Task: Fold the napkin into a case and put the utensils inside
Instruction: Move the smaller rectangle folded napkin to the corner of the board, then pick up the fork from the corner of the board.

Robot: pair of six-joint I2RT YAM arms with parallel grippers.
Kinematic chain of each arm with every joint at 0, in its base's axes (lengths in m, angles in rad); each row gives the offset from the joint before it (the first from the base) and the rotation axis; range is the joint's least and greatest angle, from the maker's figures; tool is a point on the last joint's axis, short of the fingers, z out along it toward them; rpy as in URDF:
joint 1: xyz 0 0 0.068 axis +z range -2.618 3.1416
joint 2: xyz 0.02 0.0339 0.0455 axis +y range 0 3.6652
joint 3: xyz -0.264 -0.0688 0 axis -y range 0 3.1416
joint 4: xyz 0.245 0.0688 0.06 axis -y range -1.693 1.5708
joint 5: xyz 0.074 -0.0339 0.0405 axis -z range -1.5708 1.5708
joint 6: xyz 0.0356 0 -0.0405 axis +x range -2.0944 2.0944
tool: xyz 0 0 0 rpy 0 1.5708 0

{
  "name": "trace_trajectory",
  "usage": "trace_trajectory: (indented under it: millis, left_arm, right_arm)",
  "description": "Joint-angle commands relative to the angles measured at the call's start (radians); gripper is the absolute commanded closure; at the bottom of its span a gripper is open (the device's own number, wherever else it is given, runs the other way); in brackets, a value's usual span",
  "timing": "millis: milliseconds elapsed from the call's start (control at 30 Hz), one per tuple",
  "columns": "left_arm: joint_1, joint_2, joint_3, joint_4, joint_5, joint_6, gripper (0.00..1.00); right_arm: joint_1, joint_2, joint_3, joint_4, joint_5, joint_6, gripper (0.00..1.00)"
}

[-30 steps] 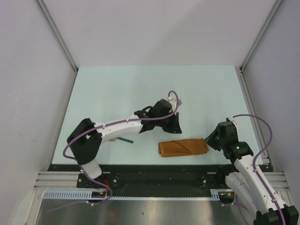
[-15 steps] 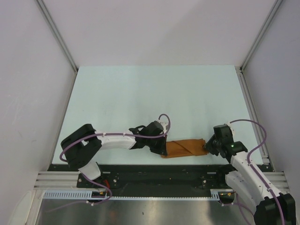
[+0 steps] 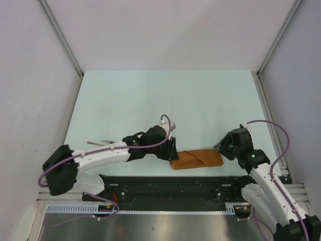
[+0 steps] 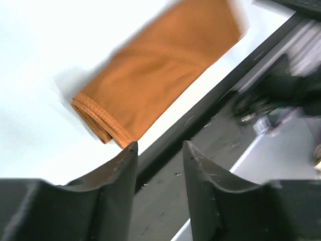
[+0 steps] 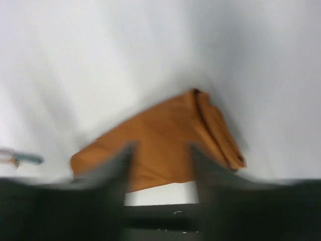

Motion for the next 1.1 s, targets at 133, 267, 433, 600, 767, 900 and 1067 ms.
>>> trace_trajectory:
  millis: [133,267,433,600,767,900,1067]
  left_arm:
    - [0.169,-0.373,0.021,-0.407,-0.349,-0.145,0.38]
    - [0.427,-0.474,-0.021,-0.636,-0.409,-0.239,0.27]
    - [0.824,-0.476,-0.018,-0.768,-0.392,-0.230,0.26]
    - [1.070,-0.359,-0.036,-0.687,-0.324,-0.253,0.32]
    - [1.084,-0.177,-0.007,-0.652,-0.415,-0.320,0.39]
    - [1.085,-0.083,-0.007,-0.639,-0.453,-0.374,0.41]
    - [1.084,-0.002,0.005,-0.619,-0.501,-0.429,0.41]
  right_arm:
    - [-0.069,-0.110,0.034,0.295,-0.316,-0.071,0.00]
    - [-0.096,0.050,0.075,0.378,-0.496,-0.141,0.00]
    - [-0.081,0.233,0.219,0.188,-0.430,-0.271,0.00]
    - [-0.047,0.179,0.251,0.174,-0.312,-0.311,0.00]
    - [-0.031,0.163,0.267,0.168,-0.316,-0.331,0.00]
    - [-0.020,0.163,0.270,0.154,-0.326,-0.343,0.00]
    - [-0.008,0.154,0.253,0.168,-0.309,-0.366,0.00]
